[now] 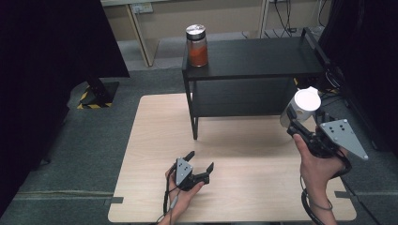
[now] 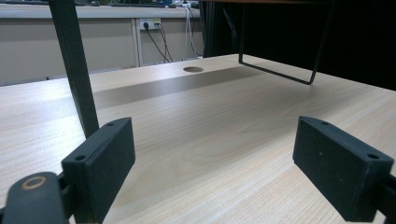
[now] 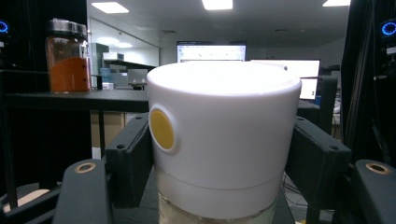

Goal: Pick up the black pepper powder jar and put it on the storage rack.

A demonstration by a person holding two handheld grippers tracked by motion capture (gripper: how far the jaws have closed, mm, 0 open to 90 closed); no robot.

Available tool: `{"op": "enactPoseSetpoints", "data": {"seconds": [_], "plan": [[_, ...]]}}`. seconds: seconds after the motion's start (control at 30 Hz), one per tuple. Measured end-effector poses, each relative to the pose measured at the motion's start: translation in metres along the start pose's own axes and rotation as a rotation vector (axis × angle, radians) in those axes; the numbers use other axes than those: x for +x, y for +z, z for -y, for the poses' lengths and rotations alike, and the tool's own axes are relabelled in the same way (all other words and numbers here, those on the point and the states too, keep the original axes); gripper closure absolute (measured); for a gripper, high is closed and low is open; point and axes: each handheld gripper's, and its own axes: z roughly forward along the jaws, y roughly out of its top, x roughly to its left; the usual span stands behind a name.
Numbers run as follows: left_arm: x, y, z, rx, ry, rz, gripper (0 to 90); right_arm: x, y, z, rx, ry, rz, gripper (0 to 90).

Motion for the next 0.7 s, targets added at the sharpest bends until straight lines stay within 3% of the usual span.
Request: {"op": "enactPoseSetpoints", "data": {"seconds": [0.7], "plan": [[0.002, 0.0, 0.0, -0.002, -0.021, 0.0, 12.7, -0.009, 0.032, -0.047, -0.04, 0.024, 0.026, 30.8]]}}
